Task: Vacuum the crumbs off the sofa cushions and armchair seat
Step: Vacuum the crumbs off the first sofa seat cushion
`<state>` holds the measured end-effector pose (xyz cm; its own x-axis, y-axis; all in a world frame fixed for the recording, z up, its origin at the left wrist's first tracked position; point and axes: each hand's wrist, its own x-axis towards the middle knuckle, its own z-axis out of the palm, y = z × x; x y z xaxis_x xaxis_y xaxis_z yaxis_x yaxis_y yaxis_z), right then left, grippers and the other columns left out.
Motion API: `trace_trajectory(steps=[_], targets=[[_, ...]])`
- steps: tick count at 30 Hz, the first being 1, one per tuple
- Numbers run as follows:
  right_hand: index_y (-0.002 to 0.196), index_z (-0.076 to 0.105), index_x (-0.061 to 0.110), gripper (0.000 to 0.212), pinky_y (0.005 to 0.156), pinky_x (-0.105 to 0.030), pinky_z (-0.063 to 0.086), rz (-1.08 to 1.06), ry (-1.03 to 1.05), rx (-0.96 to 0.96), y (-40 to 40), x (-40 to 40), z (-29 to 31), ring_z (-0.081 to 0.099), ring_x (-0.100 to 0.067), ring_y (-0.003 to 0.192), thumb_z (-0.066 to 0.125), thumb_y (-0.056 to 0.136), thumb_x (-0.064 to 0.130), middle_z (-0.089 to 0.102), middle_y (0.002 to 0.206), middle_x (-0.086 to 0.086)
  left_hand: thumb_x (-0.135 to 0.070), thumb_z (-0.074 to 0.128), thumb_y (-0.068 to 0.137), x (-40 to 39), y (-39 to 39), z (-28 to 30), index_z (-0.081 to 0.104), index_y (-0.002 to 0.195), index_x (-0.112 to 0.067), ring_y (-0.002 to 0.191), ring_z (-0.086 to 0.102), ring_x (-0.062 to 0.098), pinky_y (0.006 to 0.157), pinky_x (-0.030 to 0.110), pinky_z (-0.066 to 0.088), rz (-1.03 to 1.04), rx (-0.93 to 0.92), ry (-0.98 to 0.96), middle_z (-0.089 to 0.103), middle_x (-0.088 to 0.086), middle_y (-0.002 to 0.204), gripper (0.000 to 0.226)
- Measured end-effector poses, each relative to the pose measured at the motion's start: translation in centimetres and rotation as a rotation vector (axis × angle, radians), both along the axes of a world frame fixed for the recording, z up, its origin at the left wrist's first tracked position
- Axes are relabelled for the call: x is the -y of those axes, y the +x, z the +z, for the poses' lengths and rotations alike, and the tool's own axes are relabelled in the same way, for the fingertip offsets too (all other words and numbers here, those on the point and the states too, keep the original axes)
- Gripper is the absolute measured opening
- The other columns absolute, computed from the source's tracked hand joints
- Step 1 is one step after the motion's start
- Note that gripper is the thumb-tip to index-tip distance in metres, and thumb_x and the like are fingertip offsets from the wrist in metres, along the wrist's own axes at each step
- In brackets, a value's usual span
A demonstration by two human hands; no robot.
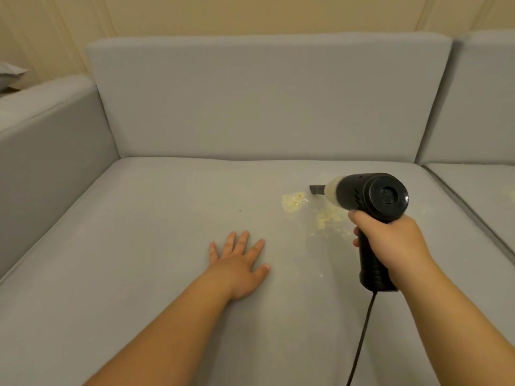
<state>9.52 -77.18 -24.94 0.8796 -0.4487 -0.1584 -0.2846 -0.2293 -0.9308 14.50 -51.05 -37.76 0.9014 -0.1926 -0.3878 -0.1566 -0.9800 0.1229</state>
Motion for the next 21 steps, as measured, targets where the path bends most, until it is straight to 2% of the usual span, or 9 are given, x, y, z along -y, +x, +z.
trace_trajectory(steps=[6, 11, 21], targets=[[0.093, 0.072, 0.007, 0.015, 0.07, -0.039, 0.06, 0.085, 0.015, -0.024, 0.6, 0.0, 0.1, 0.073, -0.02, 0.065, 0.076, 0.088, 0.021, 0.077, 0.091, -0.019, -0.07, 0.022, 0.102, -0.5, 0.0, -0.6, -0.008, 0.16, -0.053, 0.158, -0.02, 0.021, 0.123, 0.061, -0.01, -0.015, -0.012, -0.012, -0.021, -0.01, 0.171, 0.067], [0.095, 0.071, 0.012, 0.013, 0.078, -0.046, 0.063, 0.155, -0.035, -0.022, 1.1, -0.7, 0.0, 0.076, -0.019, 0.067, 0.075, 0.087, 0.022, 0.077, 0.089, -0.016, -0.07, 0.022, 0.102, -0.6, 0.2, -0.6, -0.007, 0.16, -0.053, 0.158, -0.019, 0.021, 0.124, 0.06, -0.01, -0.008, -0.011, -0.014, -0.019, -0.011, 0.171, 0.067], [0.091, 0.074, 0.015, 0.011, 0.067, -0.036, 0.06, 0.188, -0.016, -0.02, 0.6, -0.7, 0.4, 0.076, -0.02, 0.067, 0.076, 0.087, 0.024, 0.077, 0.085, -0.014, -0.07, 0.02, 0.102, -0.7, 0.6, -0.8, -0.009, 0.159, -0.055, 0.158, -0.019, 0.02, 0.124, 0.06, -0.009, -0.023, -0.018, -0.011, -0.021, -0.012, 0.171, 0.066]])
